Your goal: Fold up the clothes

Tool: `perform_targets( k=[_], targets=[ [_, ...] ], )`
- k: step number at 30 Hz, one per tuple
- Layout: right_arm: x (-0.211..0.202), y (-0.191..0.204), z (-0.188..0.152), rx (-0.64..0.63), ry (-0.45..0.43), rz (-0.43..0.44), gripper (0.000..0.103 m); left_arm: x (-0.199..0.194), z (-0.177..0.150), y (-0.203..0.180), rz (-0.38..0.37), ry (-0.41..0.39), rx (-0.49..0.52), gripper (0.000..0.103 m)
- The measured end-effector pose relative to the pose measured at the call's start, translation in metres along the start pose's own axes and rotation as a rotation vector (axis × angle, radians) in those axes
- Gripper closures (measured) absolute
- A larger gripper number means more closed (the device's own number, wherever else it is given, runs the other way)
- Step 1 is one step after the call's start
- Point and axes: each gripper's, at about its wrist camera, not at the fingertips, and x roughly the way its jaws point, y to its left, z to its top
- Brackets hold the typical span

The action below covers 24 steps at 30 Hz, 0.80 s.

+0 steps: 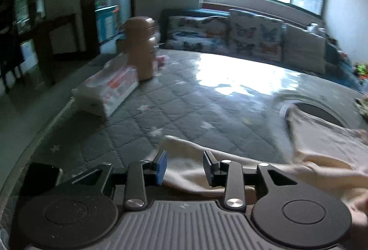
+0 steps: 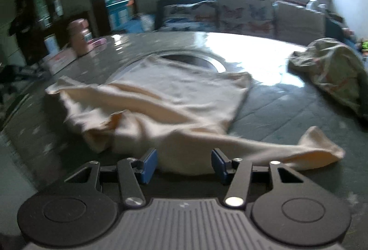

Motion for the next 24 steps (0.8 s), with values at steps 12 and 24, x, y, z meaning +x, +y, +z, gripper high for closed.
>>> perform_targets(
  k=[12,24],
  targets=[
    [0.029,0.033,-0.007,-0.09,0.077,0.079,0.056,-0.043,-0.063,-0.14,-0.45,0.148,0.268,0.061],
    [0.028,0.035,-0.007,-0.093,0.051,0.081,0.056,-0.022,-0.077,-0.18,-0.41,0.229,0.159,0.063]
  ],
)
